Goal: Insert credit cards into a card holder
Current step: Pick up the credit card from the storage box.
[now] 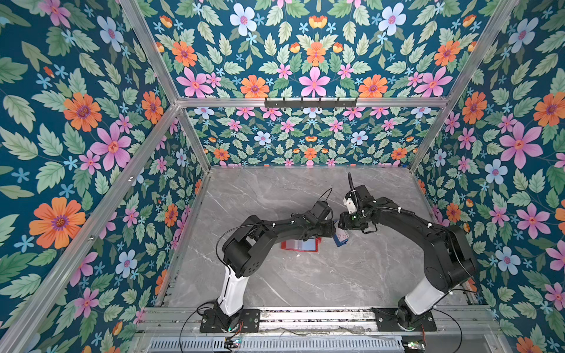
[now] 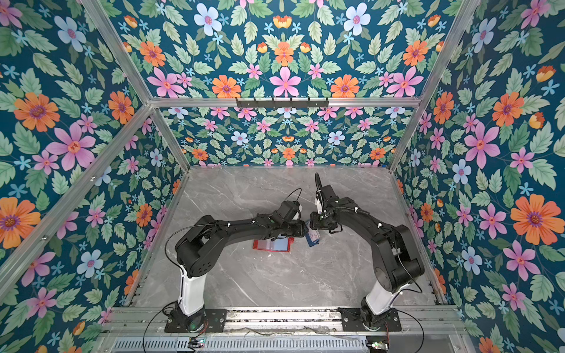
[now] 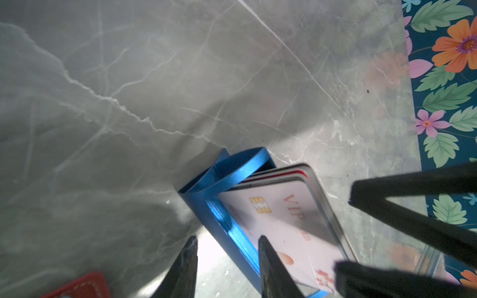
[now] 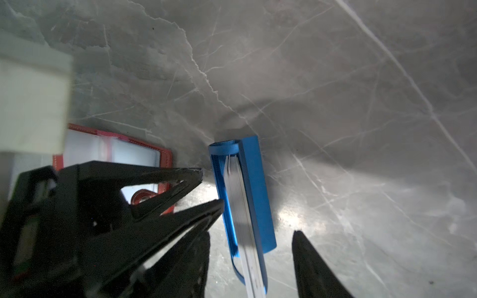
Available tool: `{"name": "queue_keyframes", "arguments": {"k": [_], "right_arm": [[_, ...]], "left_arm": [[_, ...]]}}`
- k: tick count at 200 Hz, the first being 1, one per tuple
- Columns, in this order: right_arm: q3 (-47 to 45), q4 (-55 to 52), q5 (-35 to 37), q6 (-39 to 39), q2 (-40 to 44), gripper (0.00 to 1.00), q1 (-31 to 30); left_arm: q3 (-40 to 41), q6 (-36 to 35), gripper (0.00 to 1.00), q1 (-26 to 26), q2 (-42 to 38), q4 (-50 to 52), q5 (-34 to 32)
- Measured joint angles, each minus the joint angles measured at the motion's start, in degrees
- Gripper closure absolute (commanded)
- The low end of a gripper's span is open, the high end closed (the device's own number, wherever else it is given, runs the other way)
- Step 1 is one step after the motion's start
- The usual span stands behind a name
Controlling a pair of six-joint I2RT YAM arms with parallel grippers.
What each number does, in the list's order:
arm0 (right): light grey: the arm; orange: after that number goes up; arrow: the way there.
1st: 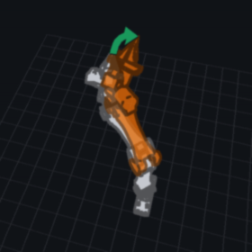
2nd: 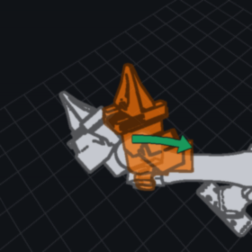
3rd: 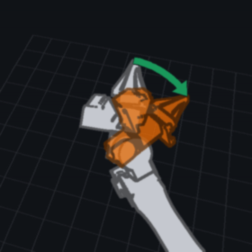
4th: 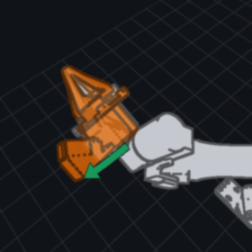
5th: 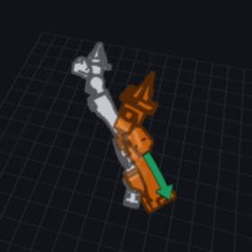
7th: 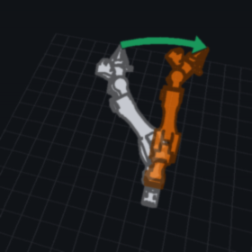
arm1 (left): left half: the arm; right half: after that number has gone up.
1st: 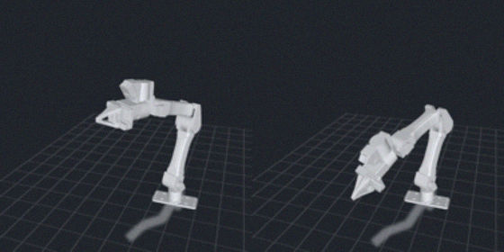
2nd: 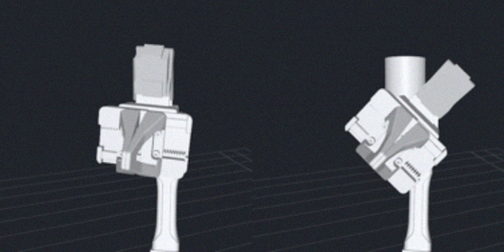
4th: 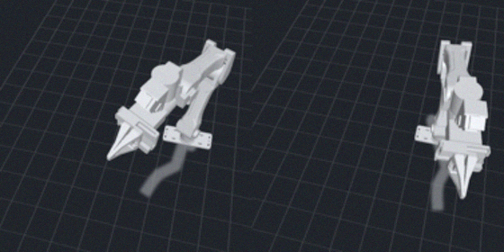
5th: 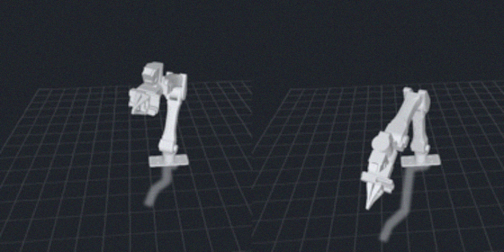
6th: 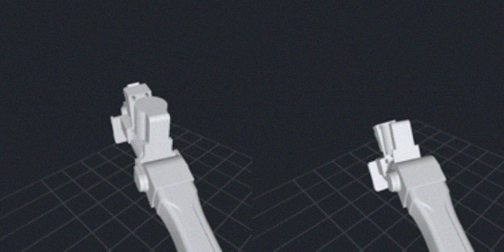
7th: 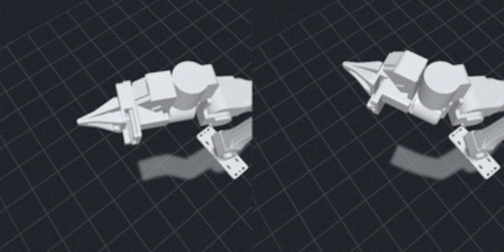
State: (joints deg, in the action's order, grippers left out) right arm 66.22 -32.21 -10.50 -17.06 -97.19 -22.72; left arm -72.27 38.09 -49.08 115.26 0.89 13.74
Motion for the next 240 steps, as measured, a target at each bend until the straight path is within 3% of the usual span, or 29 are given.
{"name": "queue_keyframes", "arguments": {"k": [90, 240], "right_arm": [[0.42, -0.79, 0.59, 0.70, -3.02, 0.52, 0.00], [1.64, -3.02, 3.58, 3.52, -2.40, 0.63, -0.55]], "left_arm": [[-0.76, 0.55, 0.67, 0.00, 2.36, -0.63, 0.59], [-1.49, 0.09, 0.69, -0.04, 2.89, -0.83, 0.26]]}}
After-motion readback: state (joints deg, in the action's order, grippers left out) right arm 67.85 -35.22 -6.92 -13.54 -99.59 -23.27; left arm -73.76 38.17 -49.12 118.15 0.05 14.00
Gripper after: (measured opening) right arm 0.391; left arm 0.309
